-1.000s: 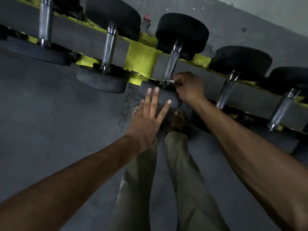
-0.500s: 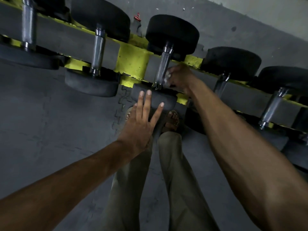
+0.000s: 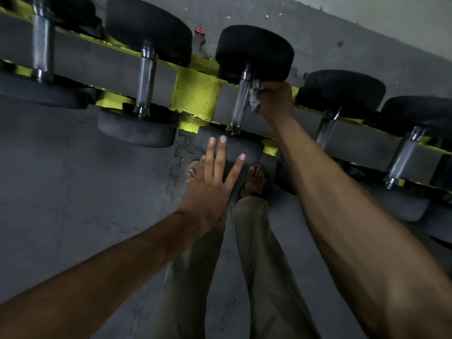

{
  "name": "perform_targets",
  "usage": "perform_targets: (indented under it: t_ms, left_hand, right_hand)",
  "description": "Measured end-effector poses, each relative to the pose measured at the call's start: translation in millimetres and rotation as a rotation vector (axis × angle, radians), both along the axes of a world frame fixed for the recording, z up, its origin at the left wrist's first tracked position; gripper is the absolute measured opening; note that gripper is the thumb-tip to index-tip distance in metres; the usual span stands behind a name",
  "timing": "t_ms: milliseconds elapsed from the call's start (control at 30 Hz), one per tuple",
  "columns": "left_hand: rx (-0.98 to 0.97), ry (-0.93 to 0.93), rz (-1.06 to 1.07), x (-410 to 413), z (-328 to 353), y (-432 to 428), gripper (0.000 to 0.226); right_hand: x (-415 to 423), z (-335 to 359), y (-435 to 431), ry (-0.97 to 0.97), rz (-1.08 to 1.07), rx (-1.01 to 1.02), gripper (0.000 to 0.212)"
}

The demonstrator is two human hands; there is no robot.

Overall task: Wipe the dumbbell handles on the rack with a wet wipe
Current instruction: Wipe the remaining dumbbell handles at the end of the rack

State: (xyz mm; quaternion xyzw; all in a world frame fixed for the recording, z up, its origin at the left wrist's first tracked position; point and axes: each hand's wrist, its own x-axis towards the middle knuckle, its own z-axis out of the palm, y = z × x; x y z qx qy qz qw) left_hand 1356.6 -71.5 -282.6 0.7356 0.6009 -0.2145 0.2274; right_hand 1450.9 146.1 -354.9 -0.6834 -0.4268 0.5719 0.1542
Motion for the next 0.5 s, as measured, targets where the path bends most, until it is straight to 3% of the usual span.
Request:
perform_targets:
  t_ms: [133,267,400,500]
  left_hand:
    - [0.023,-0.004,0.000,0,2,-1,0.105]
    - [0.016,-0.009,0.010,-2,2,0,0.106]
    - [0.015,-0.010,0.005,-4,0,-2,0.107]
    - [0.017,-0.002,0.000,-3,1,-1,0.106]
  right_hand:
    - [0,6,-37,-0.450,0.345,0.273,0.017]
    - [4,21,-60,-0.425,0.487,0.450,0.022]
    - [-1,18,-34,-0.568,0.661,0.735,0.026]
    - [5,18,-31,-0.543,0.940,0.801,0.027]
